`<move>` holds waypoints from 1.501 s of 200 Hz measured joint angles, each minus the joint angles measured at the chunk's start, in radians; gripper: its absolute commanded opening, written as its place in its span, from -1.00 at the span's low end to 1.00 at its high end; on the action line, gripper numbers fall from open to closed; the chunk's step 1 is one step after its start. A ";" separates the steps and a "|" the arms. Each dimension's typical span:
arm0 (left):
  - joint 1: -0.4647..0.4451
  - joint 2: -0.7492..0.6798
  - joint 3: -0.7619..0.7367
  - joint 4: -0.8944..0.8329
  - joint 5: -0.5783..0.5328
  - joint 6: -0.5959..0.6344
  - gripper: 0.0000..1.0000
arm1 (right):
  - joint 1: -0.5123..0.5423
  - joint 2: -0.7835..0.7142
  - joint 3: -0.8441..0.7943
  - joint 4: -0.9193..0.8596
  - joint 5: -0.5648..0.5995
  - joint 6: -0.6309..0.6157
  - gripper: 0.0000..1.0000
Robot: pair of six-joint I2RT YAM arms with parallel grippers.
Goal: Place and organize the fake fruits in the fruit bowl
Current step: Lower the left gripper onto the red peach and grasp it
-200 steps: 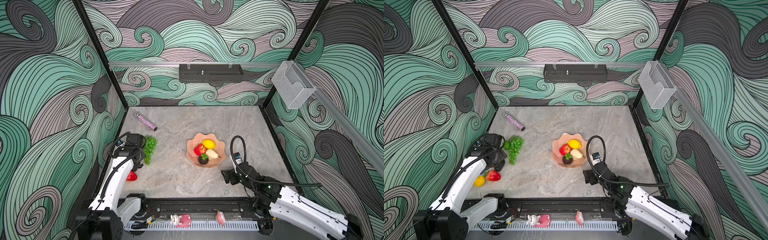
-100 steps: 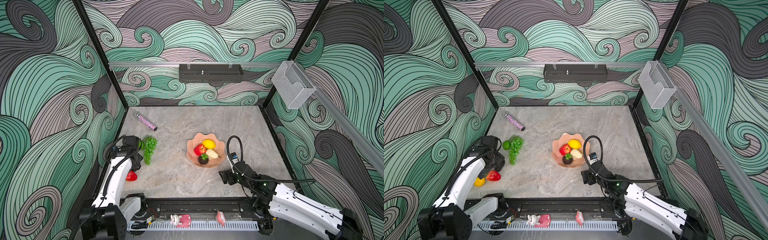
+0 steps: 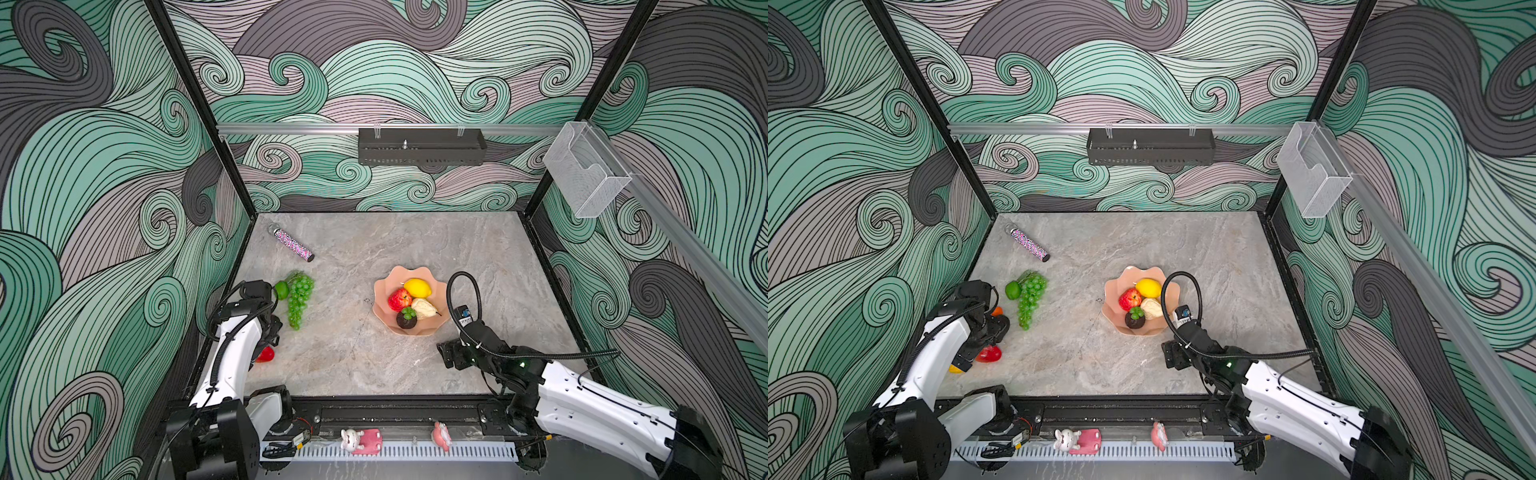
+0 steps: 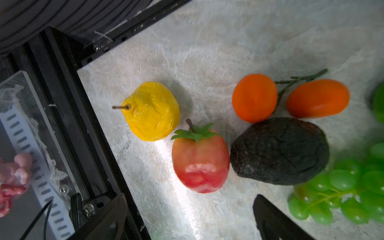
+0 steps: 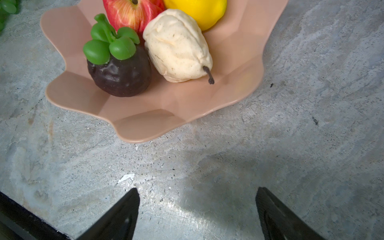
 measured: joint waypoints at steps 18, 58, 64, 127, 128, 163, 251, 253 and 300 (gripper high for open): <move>0.007 0.011 -0.011 0.011 0.005 -0.006 0.89 | 0.000 0.006 0.003 0.004 0.000 0.000 0.76; 0.034 0.013 -0.042 0.066 0.007 -0.005 0.70 | 0.000 0.010 0.004 0.010 0.000 0.000 0.76; 0.040 0.014 -0.045 0.075 0.008 -0.003 0.68 | 0.000 0.011 0.004 0.010 0.000 0.000 0.76; 0.071 0.043 -0.049 0.135 0.010 0.001 0.66 | 0.000 0.027 0.007 0.011 0.000 0.000 0.75; 0.072 0.044 -0.049 0.135 0.010 0.001 0.66 | 0.000 0.028 0.007 0.011 0.000 0.000 0.75; 0.077 0.068 -0.049 0.145 0.016 -0.011 0.63 | 0.000 0.034 0.007 0.012 0.000 0.000 0.75; 0.114 0.146 -0.076 0.226 0.037 -0.048 0.46 | 0.000 0.034 0.009 0.012 0.000 0.000 0.75; 0.116 0.148 -0.076 0.229 0.039 -0.048 0.45 | 0.000 0.035 0.010 0.012 0.000 0.000 0.75; 0.143 0.190 -0.077 0.266 0.071 -0.050 0.47 | 0.000 0.039 0.013 0.012 0.000 0.000 0.75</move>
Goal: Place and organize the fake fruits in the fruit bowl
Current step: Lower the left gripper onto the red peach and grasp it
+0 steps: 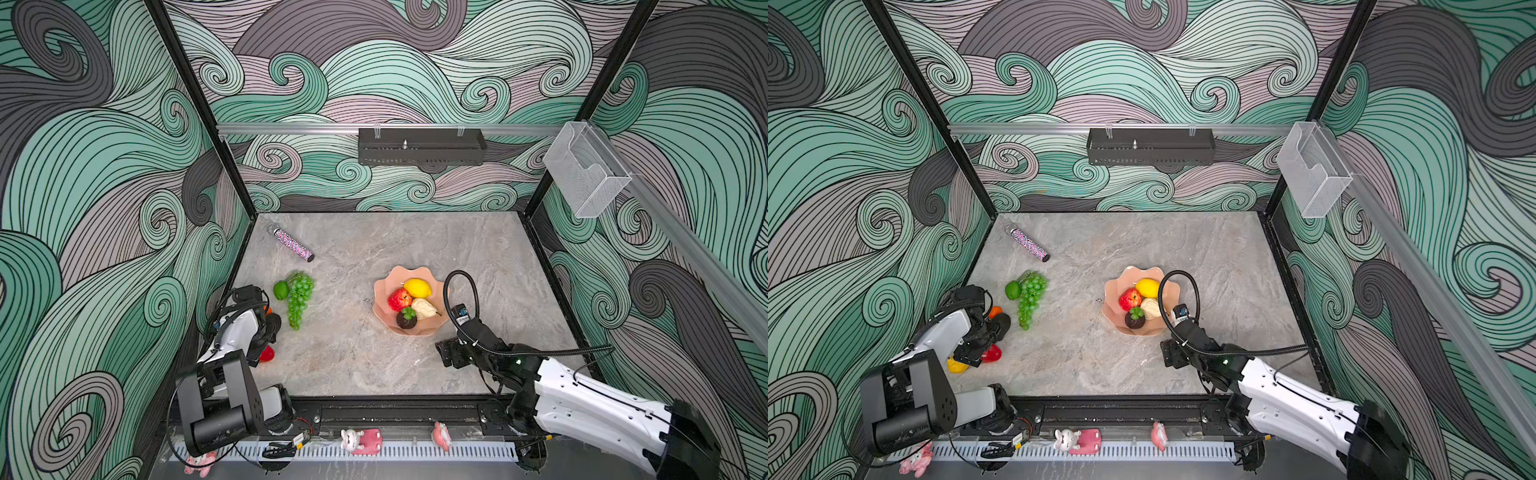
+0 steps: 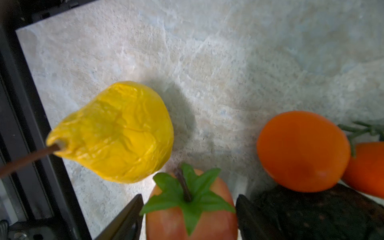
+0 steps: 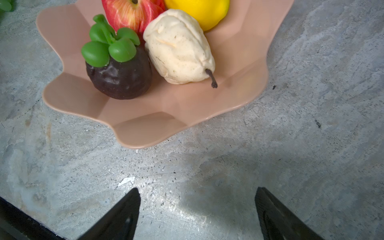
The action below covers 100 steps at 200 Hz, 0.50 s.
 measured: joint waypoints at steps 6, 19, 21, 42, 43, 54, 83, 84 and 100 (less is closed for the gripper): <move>0.001 0.002 -0.002 0.007 0.004 0.000 0.46 | 0.000 0.001 0.000 0.000 0.000 0.000 0.75; 0.002 0.004 -0.006 0.017 0.012 0.000 0.44 | 0.000 0.001 0.000 0.000 0.000 0.000 0.75; 0.002 0.004 -0.006 0.018 0.013 0.000 0.44 | 0.000 0.001 0.000 0.000 0.000 0.000 0.74; 0.003 0.016 -0.009 0.031 0.031 0.002 0.39 | 0.000 0.001 0.002 0.000 0.000 0.000 0.75; 0.003 0.017 -0.008 0.032 0.032 0.002 0.39 | 0.000 0.001 0.002 0.000 0.000 0.000 0.75; 0.003 0.024 -0.009 0.038 0.040 0.002 0.36 | 0.000 0.001 0.003 -0.001 0.000 0.000 0.75; 0.003 0.027 -0.010 0.044 0.050 0.003 0.31 | 0.000 0.000 0.004 -0.001 0.000 0.000 0.75; 0.003 0.027 -0.010 0.044 0.050 0.003 0.30 | 0.000 0.000 0.004 -0.001 0.000 0.000 0.75; 0.003 0.027 -0.011 0.046 0.052 0.003 0.23 | 0.000 0.000 0.004 -0.001 0.000 0.001 0.75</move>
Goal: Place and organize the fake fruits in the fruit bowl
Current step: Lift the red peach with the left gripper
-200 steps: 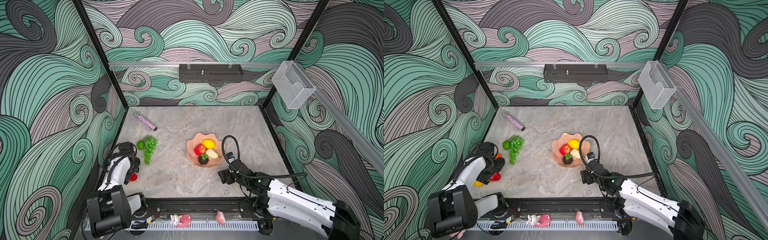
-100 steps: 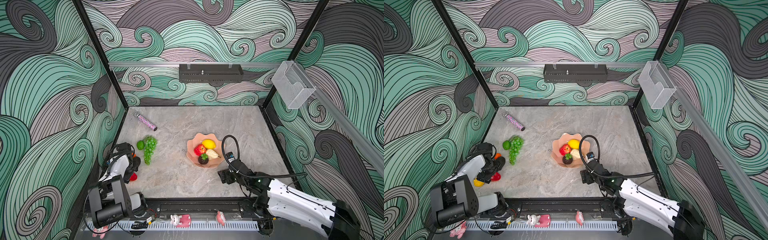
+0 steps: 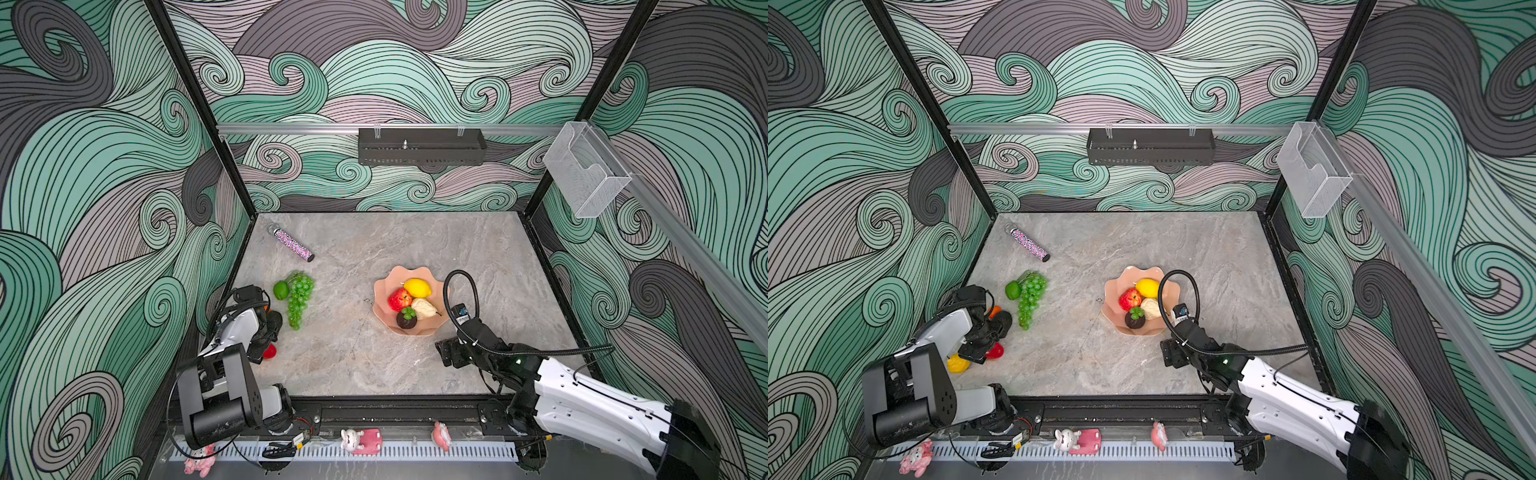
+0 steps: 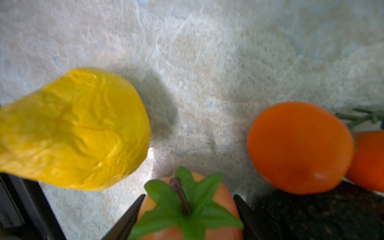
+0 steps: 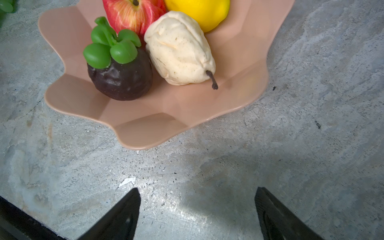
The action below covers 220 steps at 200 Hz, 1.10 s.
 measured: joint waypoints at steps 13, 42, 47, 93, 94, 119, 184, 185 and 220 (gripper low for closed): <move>0.000 -0.005 -0.005 0.004 0.002 0.001 0.16 | 0.000 0.000 0.000 0.000 0.000 0.000 0.74; 0.000 -0.040 -0.026 0.007 0.005 0.003 0.08 | 0.000 -0.003 0.000 -0.001 0.000 0.001 0.74; 0.000 -0.049 -0.030 0.007 0.005 0.003 0.07 | 0.000 -0.005 0.000 -0.001 0.000 0.001 0.74; -0.013 -0.160 -0.041 0.001 0.005 0.003 0.03 | 0.000 -0.027 0.000 -0.009 0.003 0.008 0.75; -0.014 -0.163 -0.041 0.000 0.005 0.004 0.04 | 0.000 -0.028 0.000 -0.010 0.003 0.008 0.75; -0.037 -0.275 -0.032 -0.032 0.006 0.022 0.03 | 0.000 -0.041 0.002 -0.033 0.002 0.017 0.75; -0.178 -0.522 0.061 -0.059 0.115 0.154 -0.04 | 0.000 -0.111 0.038 -0.109 0.004 0.049 0.75; -0.181 -0.521 0.064 -0.059 0.116 0.155 -0.04 | 0.000 -0.111 0.039 -0.109 0.004 0.049 0.75; -0.379 -0.443 0.155 -0.011 0.159 0.220 -0.04 | 0.000 -0.108 0.069 -0.126 0.003 0.066 0.75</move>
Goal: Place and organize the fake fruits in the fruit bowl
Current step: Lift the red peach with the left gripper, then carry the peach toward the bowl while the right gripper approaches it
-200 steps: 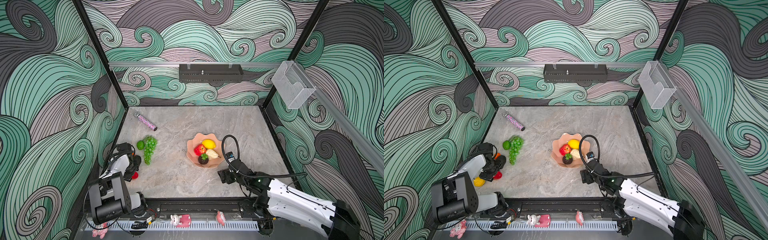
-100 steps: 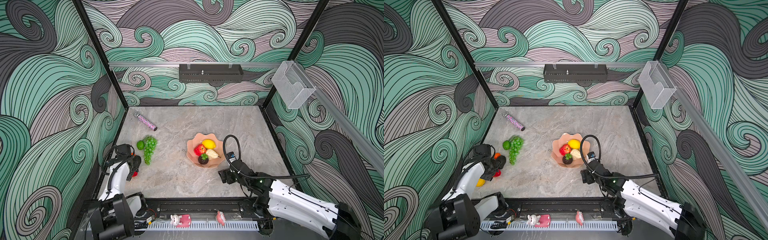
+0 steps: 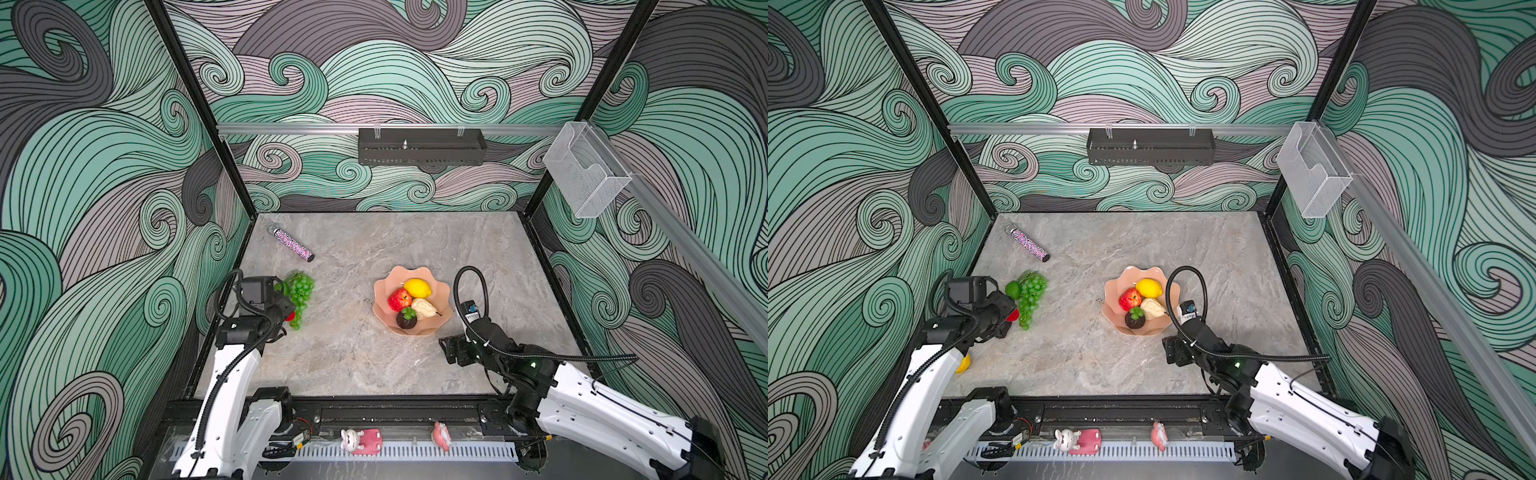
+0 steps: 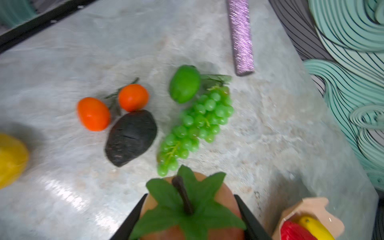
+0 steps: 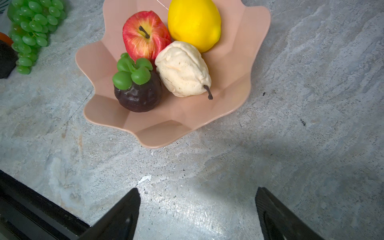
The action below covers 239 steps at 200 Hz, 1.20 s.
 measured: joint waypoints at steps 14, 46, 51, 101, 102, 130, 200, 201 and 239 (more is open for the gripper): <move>-0.078 0.035 0.014 0.043 0.017 0.024 -0.04 | 0.000 0.004 0.011 -0.007 0.000 0.005 0.75; -0.240 0.114 0.019 0.173 0.043 0.084 -0.05 | 0.000 0.004 0.038 -0.022 -0.003 0.026 0.75; -0.262 0.127 0.019 0.196 0.051 0.095 -0.06 | 0.000 0.003 0.042 -0.024 -0.003 0.028 0.75; -0.438 0.203 -0.015 0.461 0.126 0.188 -0.07 | 0.000 -0.009 0.120 -0.050 -0.011 0.055 0.73; -0.441 0.203 -0.017 0.467 0.126 0.190 -0.07 | 0.000 -0.010 0.121 -0.049 -0.011 0.056 0.74; -0.592 0.238 -0.097 0.658 0.130 0.303 -0.06 | 0.000 -0.008 0.167 -0.055 -0.012 0.069 0.73; -0.764 0.338 -0.199 0.940 0.275 0.632 0.00 | 0.000 0.018 0.267 -0.041 -0.048 0.089 0.62; -0.766 0.338 -0.200 0.942 0.277 0.635 -0.01 | 0.000 0.019 0.267 -0.040 -0.050 0.091 0.61; -0.830 0.338 -0.235 0.983 0.346 0.758 0.02 | 0.000 0.066 0.268 -0.001 -0.112 0.107 0.35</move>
